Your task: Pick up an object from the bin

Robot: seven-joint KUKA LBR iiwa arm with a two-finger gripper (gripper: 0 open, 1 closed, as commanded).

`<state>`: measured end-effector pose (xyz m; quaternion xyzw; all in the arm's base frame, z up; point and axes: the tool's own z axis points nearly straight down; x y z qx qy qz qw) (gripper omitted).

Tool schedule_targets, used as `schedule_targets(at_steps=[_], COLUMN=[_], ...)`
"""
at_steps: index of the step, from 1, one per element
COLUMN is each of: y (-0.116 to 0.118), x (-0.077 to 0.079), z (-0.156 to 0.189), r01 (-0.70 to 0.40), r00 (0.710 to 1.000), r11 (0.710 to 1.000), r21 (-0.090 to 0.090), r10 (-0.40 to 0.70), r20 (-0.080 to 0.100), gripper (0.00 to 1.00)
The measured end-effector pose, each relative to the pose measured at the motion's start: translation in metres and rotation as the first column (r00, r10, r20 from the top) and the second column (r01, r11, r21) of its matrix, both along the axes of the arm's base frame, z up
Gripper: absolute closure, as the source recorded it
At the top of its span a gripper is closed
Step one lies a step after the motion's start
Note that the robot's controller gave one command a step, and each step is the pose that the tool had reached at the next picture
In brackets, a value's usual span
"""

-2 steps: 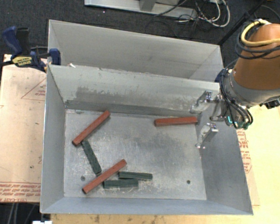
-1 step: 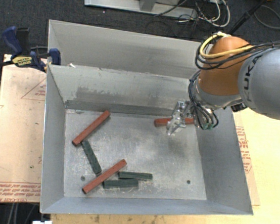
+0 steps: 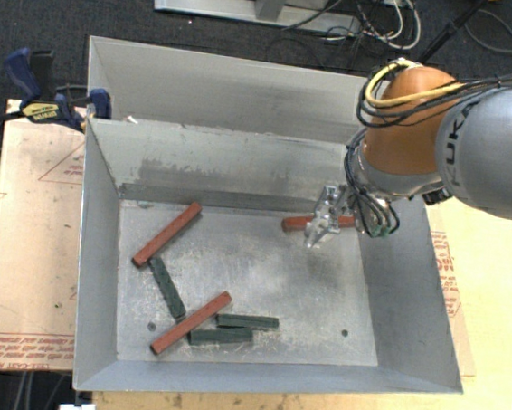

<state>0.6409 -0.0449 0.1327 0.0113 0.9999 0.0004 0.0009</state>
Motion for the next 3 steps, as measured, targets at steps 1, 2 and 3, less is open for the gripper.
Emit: schedule_targets(at_steps=[1, 2, 3], y=[-0.004, 0.009, 0.056], x=[0.004, 0.011, 0.011], z=[0.008, 0.020, 0.021], r01=[0.070, 0.347, 0.365], r00=[0.998, 0.938, 0.931], r11=[0.998, 0.938, 0.931], r21=[0.001, 0.000, 0.000], r10=[-0.070, -0.347, -0.365], r20=[-0.001, 0.001, 0.000], gripper=[1.00, 1.00, 1.00])
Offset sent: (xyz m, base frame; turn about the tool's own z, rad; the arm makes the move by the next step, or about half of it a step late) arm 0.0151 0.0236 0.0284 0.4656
